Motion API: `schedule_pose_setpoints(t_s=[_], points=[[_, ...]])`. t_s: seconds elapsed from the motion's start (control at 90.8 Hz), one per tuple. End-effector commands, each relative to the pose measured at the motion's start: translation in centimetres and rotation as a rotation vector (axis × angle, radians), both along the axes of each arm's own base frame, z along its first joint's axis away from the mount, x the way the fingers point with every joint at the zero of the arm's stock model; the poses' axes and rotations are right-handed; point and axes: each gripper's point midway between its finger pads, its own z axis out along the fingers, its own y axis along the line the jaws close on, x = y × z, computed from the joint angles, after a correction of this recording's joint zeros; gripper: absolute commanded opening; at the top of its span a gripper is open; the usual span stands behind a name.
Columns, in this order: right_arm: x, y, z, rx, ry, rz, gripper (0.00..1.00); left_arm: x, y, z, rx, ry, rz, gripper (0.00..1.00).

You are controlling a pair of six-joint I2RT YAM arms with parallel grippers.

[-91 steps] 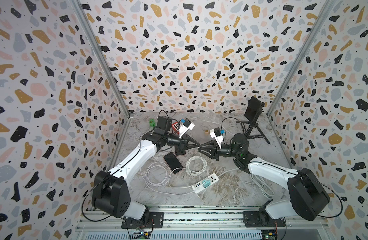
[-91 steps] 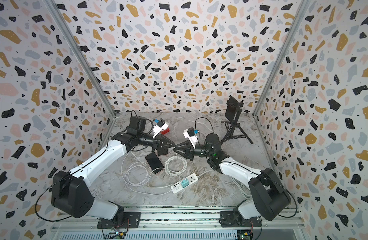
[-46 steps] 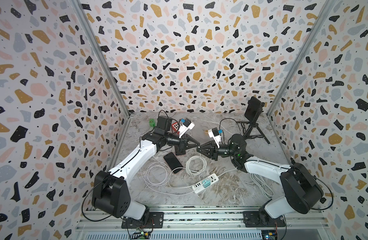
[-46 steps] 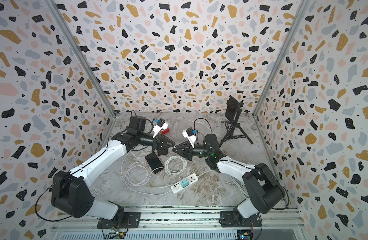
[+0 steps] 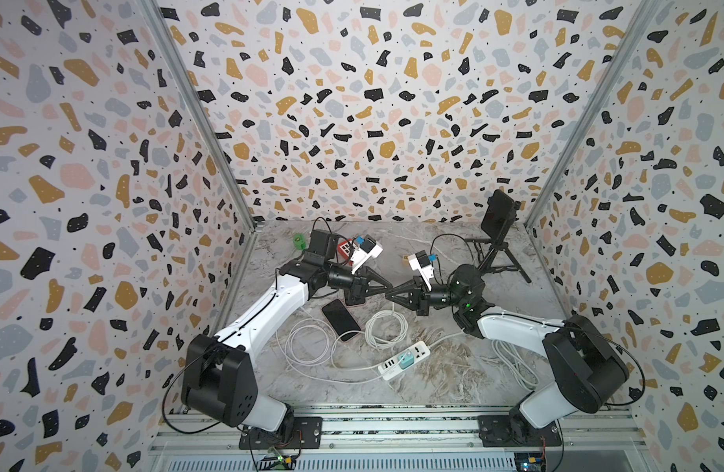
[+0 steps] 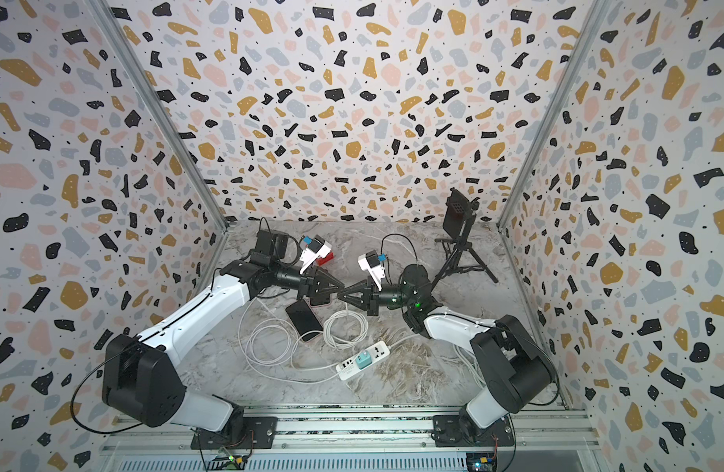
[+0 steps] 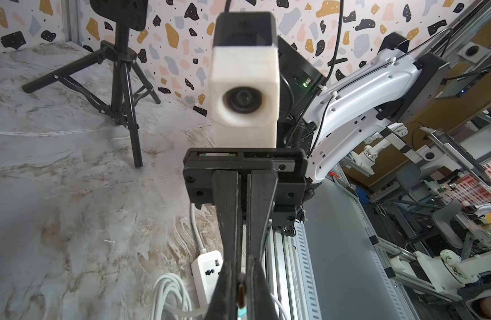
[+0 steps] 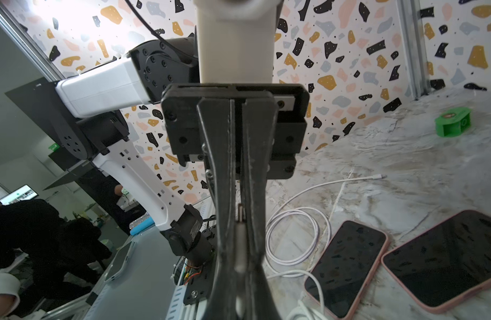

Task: Plug the charging cable into the phone
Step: Pick up the charging cable from the center of the board, then pick up the phone at the center of the board.

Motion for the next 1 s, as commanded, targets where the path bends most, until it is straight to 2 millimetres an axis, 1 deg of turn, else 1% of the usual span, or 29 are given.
schedule_pose_setpoints(t_s=[0.0,0.121,0.132,0.154,0.209,0.253,0.264,0.297,0.308,0.33,0.385,0.407,0.463,0.529,0.573,0.65,0.705,0.738,0.771,0.848,0.914,0.947,0.991], points=[[-0.5,0.1,3.2,0.068,-0.075,0.027,0.0,-0.8,-0.3,0.8,-0.036,-0.021,-0.057,0.0],[-0.6,0.1,2.9,0.061,-0.068,0.036,0.0,-1.1,-0.2,1.1,-0.046,-0.025,-0.072,0.0],[-0.6,0.1,2.8,0.06,-0.066,0.036,0.0,-1.1,-0.2,1.2,-0.046,-0.028,-0.072,0.01],[-0.7,0.1,2.8,0.057,-0.066,0.038,0.0,-1.1,-0.2,1.3,-0.045,-0.03,-0.071,0.08],[-0.6,0.1,2.4,0.046,-0.06,0.037,0.0,-0.8,-0.2,1.2,-0.029,-0.033,-0.05,0.3],[-0.5,0.2,1.8,0.025,-0.057,0.032,0.0,-0.3,-0.1,1.2,-0.011,-0.031,-0.021,0.45],[-0.5,0.2,1.7,0.021,-0.06,0.03,0.0,-0.1,-0.1,1.2,-0.006,-0.029,-0.012,0.51],[-0.3,0.2,1.1,-0.008,-0.05,0.018,0.0,0.6,0.1,1.2,0.005,-0.029,0.026,0.73],[-0.2,0.2,0.9,-0.016,-0.052,0.012,0.0,0.9,0.2,1.3,0.009,-0.031,0.038,0.77],[-0.1,0.2,0.0,-0.051,-0.033,0.005,0.0,1.5,0.4,1.4,0.013,-0.028,0.072,0.81],[0.5,0.0,-1.4,-0.125,-0.028,-0.04,0.0,3.2,1.1,1.7,0.021,-0.009,0.167,0.83],[0.6,-0.1,-2.2,-0.164,-0.032,-0.059,0.0,4.2,1.5,1.6,0.036,-0.008,0.227,0.83],[1.1,-0.7,-3.1,-0.235,-0.041,-0.111,0.0,6.7,2.9,1.0,0.098,0.007,0.387,0.84],[1.6,-1.3,-3.9,-0.307,-0.054,-0.163,0.0,10.1,5.2,-0.6,0.2,0.056,0.627,0.86],[1.8,-1.8,-4.4,-0.345,-0.055,-0.188,0.0,12.1,7.3,-2.0,0.279,0.08,0.793,0.87],[2.1,-2.3,-5.0,-0.394,-0.049,-0.22,0.0,14.4,10.6,-4.6,0.379,0.139,1.034,0.87],[2.3,-2.6,-5.3,-0.415,-0.042,-0.242,0.0,15.2,12.4,-7.4,0.447,0.212,1.165,0.87],[2.5,-2.8,-5.5,-0.424,-0.036,-0.253,0.0,15.3,13.1,-9.0,0.482,0.254,1.209,0.87],[2.5,-2.9,-5.7,-0.433,-0.031,-0.267,0.0,15.4,13.3,-10.5,0.519,0.289,1.224,0.87],[2.9,-3.3,-5.8,-0.448,-0.028,-0.3,0.0,15.7,14.0,-13.4,0.638,0.327,1.264,0.87],[3.1,-3.6,-5.8,-0.461,-0.028,-0.322,0.0,16.2,15.0,-15.0,0.766,0.3,1.326,0.87],[3.2,-3.8,-5.9,-0.468,-0.027,-0.335,0.0,16.5,14.9,-15.4,0.81,0.27,1.324,0.87],[3.3,-3.9,-5.8,-0.474,-0.029,-0.343,0.0,16.9,14.3,-16.0,0.849,0.236,1.296,0.89]])
